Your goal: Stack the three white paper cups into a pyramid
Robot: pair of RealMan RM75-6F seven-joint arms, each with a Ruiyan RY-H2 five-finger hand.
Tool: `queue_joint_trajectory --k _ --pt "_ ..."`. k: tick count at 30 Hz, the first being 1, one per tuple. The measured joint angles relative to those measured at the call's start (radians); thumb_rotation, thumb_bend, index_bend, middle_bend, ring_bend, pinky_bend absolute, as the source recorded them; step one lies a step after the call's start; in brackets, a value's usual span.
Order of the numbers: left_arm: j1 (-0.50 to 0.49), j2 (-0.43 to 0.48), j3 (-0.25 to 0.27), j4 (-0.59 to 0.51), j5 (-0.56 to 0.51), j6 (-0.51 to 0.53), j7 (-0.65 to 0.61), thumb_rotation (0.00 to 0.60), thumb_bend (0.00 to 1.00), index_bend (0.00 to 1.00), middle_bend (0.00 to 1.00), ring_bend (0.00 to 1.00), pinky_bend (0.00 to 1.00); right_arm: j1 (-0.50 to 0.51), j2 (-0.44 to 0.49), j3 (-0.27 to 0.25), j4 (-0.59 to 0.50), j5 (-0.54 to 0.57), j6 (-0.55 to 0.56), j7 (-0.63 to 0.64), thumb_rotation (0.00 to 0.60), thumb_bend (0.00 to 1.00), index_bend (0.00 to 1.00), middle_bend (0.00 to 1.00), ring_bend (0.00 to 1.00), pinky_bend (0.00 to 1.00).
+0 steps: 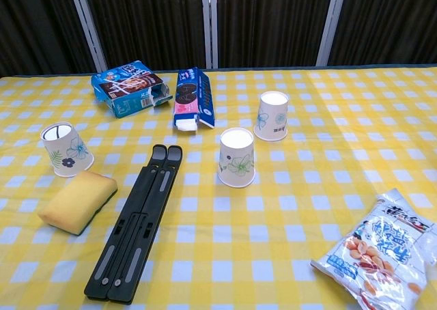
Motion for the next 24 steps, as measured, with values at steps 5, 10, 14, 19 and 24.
queue_joint_trajectory --k 5,10,14,19,24 --pt "0.02 0.016 -0.004 -0.013 0.017 0.021 -0.007 0.6 0.27 0.0 0.0 0.0 0.0 0.0 -0.001 -0.002 0.001 -0.002 -0.001 -0.01 0.6 0.2 0.0 0.0 0.0 0.0" --pt "0.032 0.033 -0.005 -0.033 0.033 0.027 -0.01 0.6 0.27 0.0 0.0 0.0 0.0 0.0 -0.003 -0.01 -0.003 -0.013 -0.005 -0.02 0.6 0.2 0.0 0.0 0.0 0.0" --pt "0.038 0.041 -0.007 -0.045 0.042 0.023 -0.005 0.6 0.27 0.0 0.0 0.0 0.0 -0.002 -0.001 -0.012 -0.008 -0.019 0.001 -0.024 0.6 0.2 0.0 0.0 0.0 0.0" --pt "0.039 0.043 -0.01 -0.051 0.044 0.007 0.003 0.6 0.27 0.0 0.0 0.0 0.0 -0.003 0.001 -0.011 -0.01 -0.014 0.0 -0.023 0.6 0.2 0.0 0.0 0.0 0.0" --pt "0.033 0.042 -0.013 -0.05 0.047 -0.021 0.01 0.6 0.28 0.0 0.0 0.0 0.0 0.001 -0.001 -0.014 -0.012 -0.017 -0.009 -0.027 0.6 0.2 0.0 0.0 0.0 0.0"
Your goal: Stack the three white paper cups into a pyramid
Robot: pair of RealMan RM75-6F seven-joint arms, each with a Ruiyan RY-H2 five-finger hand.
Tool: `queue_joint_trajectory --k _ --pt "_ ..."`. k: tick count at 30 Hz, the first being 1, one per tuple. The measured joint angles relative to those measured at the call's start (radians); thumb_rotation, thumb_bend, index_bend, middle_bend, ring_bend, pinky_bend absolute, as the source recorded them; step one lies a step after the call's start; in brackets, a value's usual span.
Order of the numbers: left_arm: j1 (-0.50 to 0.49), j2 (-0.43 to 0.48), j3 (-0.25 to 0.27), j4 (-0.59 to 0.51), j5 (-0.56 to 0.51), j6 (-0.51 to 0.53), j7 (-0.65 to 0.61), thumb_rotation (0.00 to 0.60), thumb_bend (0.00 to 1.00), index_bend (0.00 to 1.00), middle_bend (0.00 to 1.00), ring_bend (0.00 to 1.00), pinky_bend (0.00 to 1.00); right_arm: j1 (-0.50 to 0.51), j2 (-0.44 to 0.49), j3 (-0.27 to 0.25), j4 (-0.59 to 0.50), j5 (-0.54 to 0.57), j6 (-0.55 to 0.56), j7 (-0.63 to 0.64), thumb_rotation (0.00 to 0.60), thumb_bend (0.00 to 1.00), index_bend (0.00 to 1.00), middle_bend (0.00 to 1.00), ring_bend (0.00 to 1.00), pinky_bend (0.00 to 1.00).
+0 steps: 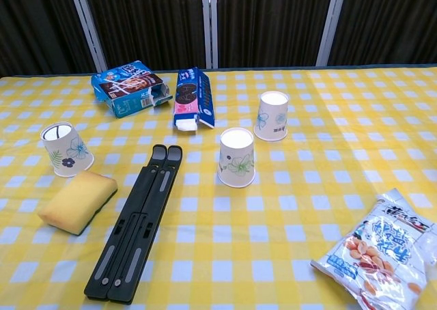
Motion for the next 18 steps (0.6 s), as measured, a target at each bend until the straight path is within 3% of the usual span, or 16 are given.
queue_joint_trajectory --k 7,11,18 --pt "-0.03 -0.001 -0.012 -0.003 -0.022 -0.08 0.026 0.6 0.29 0.06 0.0 0.0 0.0 0.005 -0.001 -0.003 -0.003 0.005 -0.016 -0.001 0.6 0.2 0.0 0.0 0.0 0.0" --pt "-0.072 0.011 -0.039 -0.016 -0.068 -0.169 0.061 0.6 0.29 0.13 0.0 0.0 0.0 0.005 0.002 -0.008 -0.01 0.0 -0.02 -0.002 0.6 0.2 0.0 0.0 0.0 0.0" --pt "-0.165 0.034 -0.097 -0.037 -0.191 -0.351 0.123 0.6 0.3 0.18 0.0 0.0 0.0 0.001 0.011 -0.012 -0.02 -0.009 -0.012 0.005 0.6 0.2 0.0 0.0 0.0 0.0"
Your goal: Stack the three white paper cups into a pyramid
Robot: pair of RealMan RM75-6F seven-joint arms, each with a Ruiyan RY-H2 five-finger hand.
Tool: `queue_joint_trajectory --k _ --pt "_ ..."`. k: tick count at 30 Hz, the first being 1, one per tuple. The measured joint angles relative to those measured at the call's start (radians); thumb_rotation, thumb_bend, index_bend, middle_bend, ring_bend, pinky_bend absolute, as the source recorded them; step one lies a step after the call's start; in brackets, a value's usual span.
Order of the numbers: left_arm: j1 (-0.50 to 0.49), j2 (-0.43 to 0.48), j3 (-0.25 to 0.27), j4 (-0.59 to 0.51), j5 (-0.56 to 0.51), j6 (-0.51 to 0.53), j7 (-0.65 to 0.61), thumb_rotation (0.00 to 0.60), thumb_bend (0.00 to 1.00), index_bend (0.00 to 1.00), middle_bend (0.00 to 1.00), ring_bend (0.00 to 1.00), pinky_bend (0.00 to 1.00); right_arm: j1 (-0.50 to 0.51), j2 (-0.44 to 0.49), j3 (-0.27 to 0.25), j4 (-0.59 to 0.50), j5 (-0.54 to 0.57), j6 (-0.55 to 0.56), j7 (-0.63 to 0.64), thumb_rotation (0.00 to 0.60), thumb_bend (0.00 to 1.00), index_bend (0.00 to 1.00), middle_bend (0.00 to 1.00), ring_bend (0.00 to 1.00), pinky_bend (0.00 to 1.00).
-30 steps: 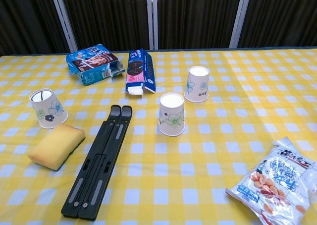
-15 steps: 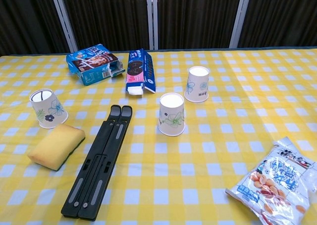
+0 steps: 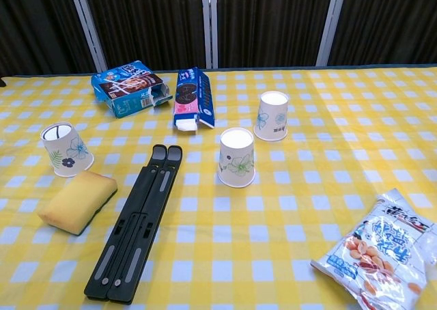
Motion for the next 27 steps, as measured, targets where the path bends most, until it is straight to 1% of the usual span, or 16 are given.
queue_joint_trajectory --k 5,8,11,13,19,27 --pt "-0.079 0.005 -0.035 -0.002 -0.118 -0.146 0.058 0.6 0.3 0.21 0.0 0.0 0.0 0.0 0.004 0.0 -0.002 0.002 -0.004 0.006 0.6 0.2 0.0 0.0 0.0 0.0" --pt "-0.125 0.001 -0.052 0.0 -0.184 -0.21 0.1 0.6 0.3 0.21 0.0 0.0 0.0 0.001 0.006 0.0 -0.003 0.004 -0.007 0.009 0.6 0.2 0.0 0.0 0.0 0.0" --pt "-0.164 -0.009 -0.066 0.001 -0.239 -0.253 0.133 0.6 0.3 0.21 0.0 0.0 0.0 0.002 0.007 0.0 -0.003 0.005 -0.008 0.014 0.6 0.2 0.0 0.0 0.0 0.0" --pt "-0.182 -0.016 -0.071 0.002 -0.261 -0.267 0.156 0.6 0.3 0.21 0.0 0.0 0.0 0.002 0.009 0.001 -0.003 0.006 -0.008 0.018 0.6 0.2 0.0 0.0 0.0 0.0" --pt "-0.229 -0.042 -0.079 0.001 -0.331 -0.295 0.217 0.6 0.29 0.25 0.0 0.0 0.0 0.001 0.014 0.002 -0.002 0.007 -0.007 0.033 0.6 0.2 0.0 0.0 0.0 0.0" --pt "-0.282 -0.079 -0.071 0.011 -0.434 -0.31 0.3 0.6 0.28 0.31 0.0 0.0 0.0 0.0 0.019 0.003 -0.003 0.006 -0.004 0.047 0.6 0.2 0.0 0.0 0.0 0.0"
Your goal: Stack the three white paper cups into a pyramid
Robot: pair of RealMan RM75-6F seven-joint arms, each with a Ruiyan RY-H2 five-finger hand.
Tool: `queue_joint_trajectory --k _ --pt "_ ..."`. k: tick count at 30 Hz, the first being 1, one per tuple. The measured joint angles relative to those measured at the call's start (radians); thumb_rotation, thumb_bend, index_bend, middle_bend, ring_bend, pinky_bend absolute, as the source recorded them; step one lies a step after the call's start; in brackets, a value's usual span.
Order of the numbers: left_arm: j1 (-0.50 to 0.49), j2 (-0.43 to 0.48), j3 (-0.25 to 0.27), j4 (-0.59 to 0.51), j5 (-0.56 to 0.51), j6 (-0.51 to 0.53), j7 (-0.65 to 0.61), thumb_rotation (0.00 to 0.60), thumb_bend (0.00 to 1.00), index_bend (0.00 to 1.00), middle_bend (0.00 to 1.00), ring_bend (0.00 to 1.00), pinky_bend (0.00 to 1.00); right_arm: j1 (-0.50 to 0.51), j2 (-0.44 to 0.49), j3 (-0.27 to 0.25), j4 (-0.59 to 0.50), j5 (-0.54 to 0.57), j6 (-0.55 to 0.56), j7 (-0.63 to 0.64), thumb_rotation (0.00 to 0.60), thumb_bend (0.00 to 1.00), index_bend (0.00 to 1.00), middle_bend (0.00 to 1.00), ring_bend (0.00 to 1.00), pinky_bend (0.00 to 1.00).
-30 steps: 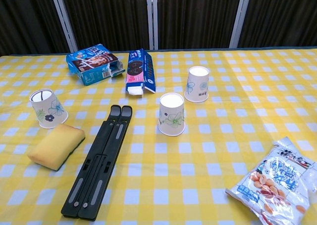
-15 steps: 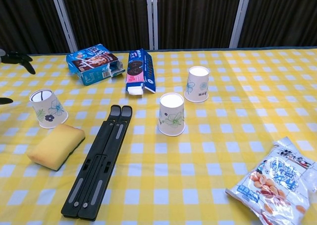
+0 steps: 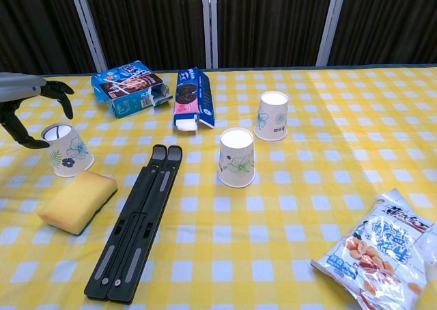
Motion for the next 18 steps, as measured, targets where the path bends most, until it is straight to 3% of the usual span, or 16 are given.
queue_joint_trajectory --k 10,18 --pt "-0.03 -0.039 0.026 0.036 -0.064 0.024 0.05 0.6 0.3 0.45 0.0 0.0 0.0 -0.001 0.002 0.0 0.002 -0.003 0.004 0.01 0.6 0.2 0.0 0.0 0.0 0.0" --pt "-0.025 -0.035 0.034 0.026 -0.047 0.063 0.039 0.6 0.31 0.46 0.0 0.0 0.0 -0.001 0.0 0.0 0.003 -0.003 0.004 0.008 0.6 0.2 0.0 0.0 0.0 0.0"
